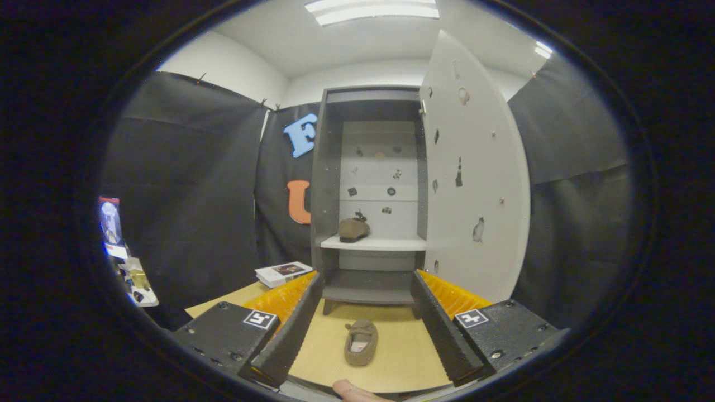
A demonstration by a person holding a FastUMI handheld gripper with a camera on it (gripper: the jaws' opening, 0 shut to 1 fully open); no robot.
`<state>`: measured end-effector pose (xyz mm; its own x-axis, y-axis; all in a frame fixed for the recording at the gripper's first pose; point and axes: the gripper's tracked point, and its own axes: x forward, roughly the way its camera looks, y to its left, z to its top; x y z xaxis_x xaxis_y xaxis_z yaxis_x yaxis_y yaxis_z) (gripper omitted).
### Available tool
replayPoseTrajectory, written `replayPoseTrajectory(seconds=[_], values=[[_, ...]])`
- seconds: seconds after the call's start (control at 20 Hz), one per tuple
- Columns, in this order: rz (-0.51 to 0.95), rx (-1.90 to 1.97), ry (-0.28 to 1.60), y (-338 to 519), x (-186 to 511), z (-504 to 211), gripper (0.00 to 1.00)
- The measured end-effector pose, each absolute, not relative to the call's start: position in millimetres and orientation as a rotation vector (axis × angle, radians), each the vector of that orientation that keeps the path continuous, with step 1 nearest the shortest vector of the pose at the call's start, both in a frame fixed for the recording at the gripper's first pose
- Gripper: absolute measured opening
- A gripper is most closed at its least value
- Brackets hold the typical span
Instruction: Open the shoe cabinet door, grab the shoes and put them into the shoe cabinet, then close the shoe cabinet door.
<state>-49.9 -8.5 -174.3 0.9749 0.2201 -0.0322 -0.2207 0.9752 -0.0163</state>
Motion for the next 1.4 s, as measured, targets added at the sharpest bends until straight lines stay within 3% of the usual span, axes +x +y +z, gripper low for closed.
replayPoseTrajectory(seconds=[0.7, 0.8, 0.9, 1.0, 1.05, 1.1, 1.25, 1.35, 1.4], values=[[0.220, -0.054, 0.322, 41, 98, -367, 1.00], [0.197, -0.056, 0.394, 42, 112, -396, 0.95], [0.143, -0.050, 0.485, 35, 123, -426, 0.85], [0.147, -0.025, 0.595, 41, 128, -451, 0.67], [0.169, -0.012, 0.647, 47, 129, -461, 0.52], [0.185, 0.004, 0.682, 53, 131, -469, 0.48], [0.139, 0.023, 0.709, 47, 149, -493, 0.36], [0.156, 0.083, 0.706, 47, 151, -489, 0.09], [0.165, 0.100, 0.698, 45, 149, -485, 0.08]])
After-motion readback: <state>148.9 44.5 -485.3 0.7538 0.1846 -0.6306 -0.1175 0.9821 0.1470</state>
